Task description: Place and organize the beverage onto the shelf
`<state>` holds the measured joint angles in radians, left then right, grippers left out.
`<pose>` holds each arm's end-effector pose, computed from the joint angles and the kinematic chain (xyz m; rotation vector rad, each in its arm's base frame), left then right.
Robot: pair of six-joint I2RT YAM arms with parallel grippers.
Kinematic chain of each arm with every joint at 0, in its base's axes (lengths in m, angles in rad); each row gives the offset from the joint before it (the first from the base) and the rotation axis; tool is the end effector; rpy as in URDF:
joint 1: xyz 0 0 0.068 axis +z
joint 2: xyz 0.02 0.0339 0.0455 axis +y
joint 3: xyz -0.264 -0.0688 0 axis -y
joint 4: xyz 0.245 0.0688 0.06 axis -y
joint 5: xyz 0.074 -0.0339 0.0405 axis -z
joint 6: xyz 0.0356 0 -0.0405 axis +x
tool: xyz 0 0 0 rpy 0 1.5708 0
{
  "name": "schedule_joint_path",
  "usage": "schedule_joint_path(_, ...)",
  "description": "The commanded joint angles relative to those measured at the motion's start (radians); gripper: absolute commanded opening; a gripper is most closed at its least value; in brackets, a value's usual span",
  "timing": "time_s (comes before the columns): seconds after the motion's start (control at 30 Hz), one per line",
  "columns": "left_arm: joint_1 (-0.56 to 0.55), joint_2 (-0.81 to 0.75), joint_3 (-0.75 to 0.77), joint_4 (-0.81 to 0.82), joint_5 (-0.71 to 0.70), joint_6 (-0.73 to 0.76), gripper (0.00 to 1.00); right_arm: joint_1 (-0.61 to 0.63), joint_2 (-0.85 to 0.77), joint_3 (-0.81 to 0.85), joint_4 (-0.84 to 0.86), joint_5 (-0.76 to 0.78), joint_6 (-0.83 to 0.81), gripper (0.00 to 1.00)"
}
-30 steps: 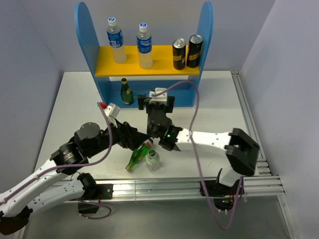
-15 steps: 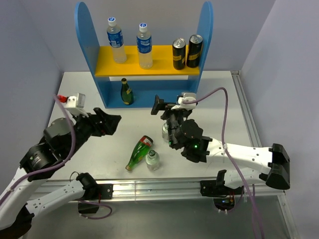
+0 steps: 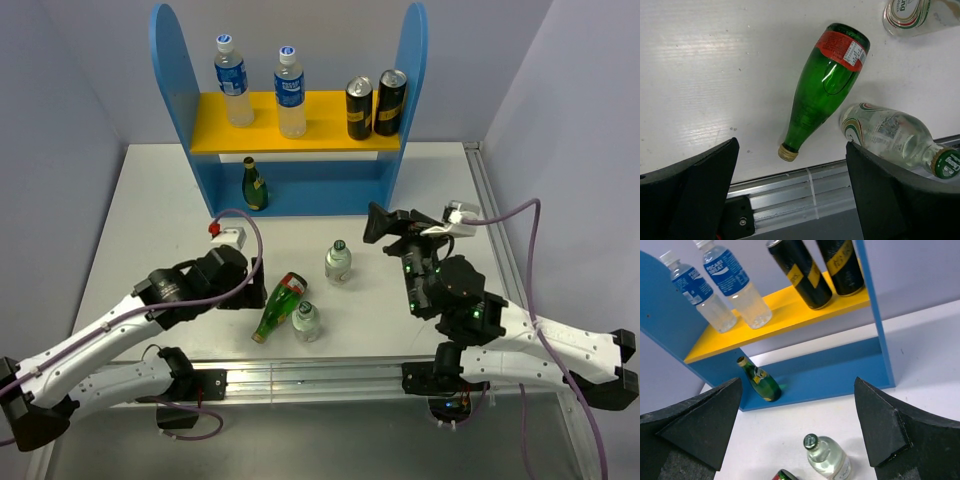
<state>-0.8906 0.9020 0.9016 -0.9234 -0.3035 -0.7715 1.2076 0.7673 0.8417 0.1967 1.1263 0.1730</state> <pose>0.1129 -0.1227 0.2944 0.0206 2.4693 -0.3565 0.0854 0.1343 0.3987 0.2568 1.4449 0.3963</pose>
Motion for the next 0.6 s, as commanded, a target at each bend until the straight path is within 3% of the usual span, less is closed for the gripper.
schedule_joint_path(0.0,-0.024,0.037,-0.052,0.063,0.029,-0.093,0.94,0.003,-0.046,-0.015,-0.126,0.026,0.095,0.99)
schedule_joint_path(0.23,-0.209,0.185,-0.118,0.139,-0.095,-0.294,0.93,0.003,-0.111,-0.053,-0.186,0.038,0.126,0.99)
schedule_joint_path(0.57,-0.278,0.198,-0.24,0.182,-0.135,-0.428,0.9,0.004,-0.207,-0.115,-0.187,0.029,0.128,0.99)
